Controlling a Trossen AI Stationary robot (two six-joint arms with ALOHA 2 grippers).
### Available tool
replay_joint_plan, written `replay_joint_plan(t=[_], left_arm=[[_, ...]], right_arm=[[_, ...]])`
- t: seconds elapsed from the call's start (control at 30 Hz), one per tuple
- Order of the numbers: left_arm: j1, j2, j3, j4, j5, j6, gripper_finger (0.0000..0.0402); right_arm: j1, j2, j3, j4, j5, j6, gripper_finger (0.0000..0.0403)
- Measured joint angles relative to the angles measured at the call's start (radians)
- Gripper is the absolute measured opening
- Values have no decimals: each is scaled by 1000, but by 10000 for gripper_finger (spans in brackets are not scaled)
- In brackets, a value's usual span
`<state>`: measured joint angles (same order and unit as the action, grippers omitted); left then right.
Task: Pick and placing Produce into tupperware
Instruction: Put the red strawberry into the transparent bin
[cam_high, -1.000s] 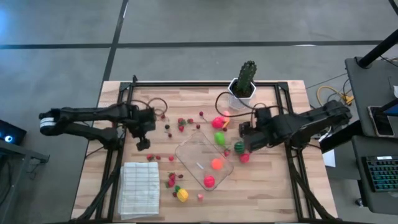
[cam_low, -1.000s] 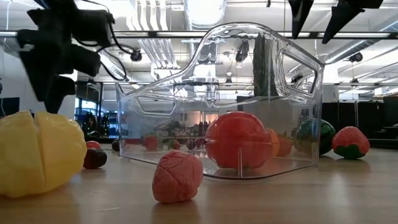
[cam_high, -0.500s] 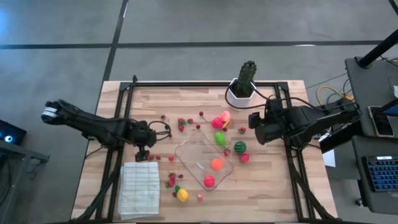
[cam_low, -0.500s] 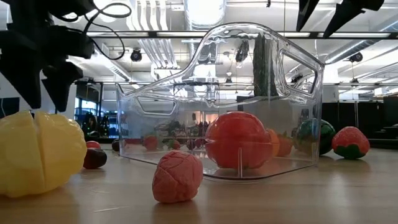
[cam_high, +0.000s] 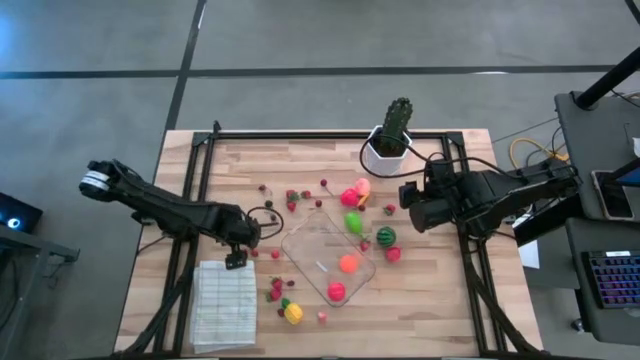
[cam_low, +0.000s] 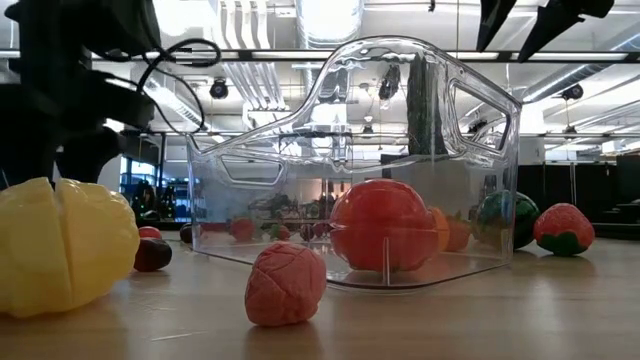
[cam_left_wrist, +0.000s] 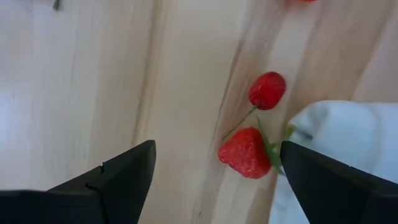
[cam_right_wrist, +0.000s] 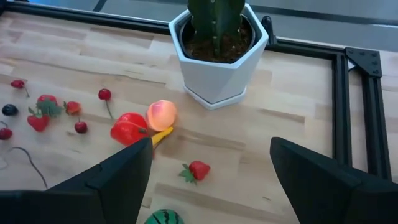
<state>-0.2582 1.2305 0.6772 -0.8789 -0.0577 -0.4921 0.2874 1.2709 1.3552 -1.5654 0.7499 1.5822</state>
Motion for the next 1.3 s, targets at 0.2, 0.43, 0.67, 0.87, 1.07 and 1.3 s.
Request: replay_joint_plan(t=[0.2, 0.43, 0.67, 0.87, 1.07, 1.3], left_arm=[[-29, 53, -8, 14, 10, -69, 328], [-89, 78, -13, 84, 13, -105, 328], [-128, 103, -14, 112, 2, -109, 328], [-140, 109, -14, 107, 4, -137, 314], [-142, 104, -14, 103, 4, -156, 262], [-142, 105, -14, 102, 5, -157, 195]], right_arm=[[0, -2, 0, 0, 3, -38, 319], [0, -7, -1, -1, 3, -65, 314], [0, -8, -1, -1, 14, -96, 309], [0, -8, -1, -1, 37, -103, 300], [0, -9, -2, -1, 40, -111, 299], [0, -10, -2, 0, 64, -121, 297]])
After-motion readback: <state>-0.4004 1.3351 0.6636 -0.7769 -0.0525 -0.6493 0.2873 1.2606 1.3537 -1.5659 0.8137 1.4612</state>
